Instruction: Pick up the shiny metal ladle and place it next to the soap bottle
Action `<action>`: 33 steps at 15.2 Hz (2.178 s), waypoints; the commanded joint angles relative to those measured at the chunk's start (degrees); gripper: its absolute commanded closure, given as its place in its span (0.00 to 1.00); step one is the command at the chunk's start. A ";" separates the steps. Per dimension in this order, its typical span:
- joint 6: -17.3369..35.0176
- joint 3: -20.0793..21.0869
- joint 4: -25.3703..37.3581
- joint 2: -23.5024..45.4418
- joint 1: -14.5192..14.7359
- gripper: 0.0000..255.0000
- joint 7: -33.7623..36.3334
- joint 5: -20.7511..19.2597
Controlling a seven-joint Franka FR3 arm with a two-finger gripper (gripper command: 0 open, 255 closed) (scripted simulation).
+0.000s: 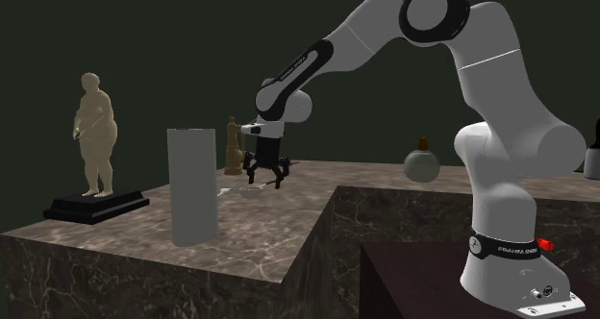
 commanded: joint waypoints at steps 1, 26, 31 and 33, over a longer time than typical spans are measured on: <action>0.02 0.01 0.02 0.04 -0.02 0.00 -0.02 0.03; -8.06 -2.06 3.94 -5.24 1.56 1.00 3.53 -4.91; -11.38 -2.52 6.07 -6.81 1.91 1.00 4.62 -6.37; -12.74 -2.66 7.01 -7.35 2.01 1.00 5.00 -6.88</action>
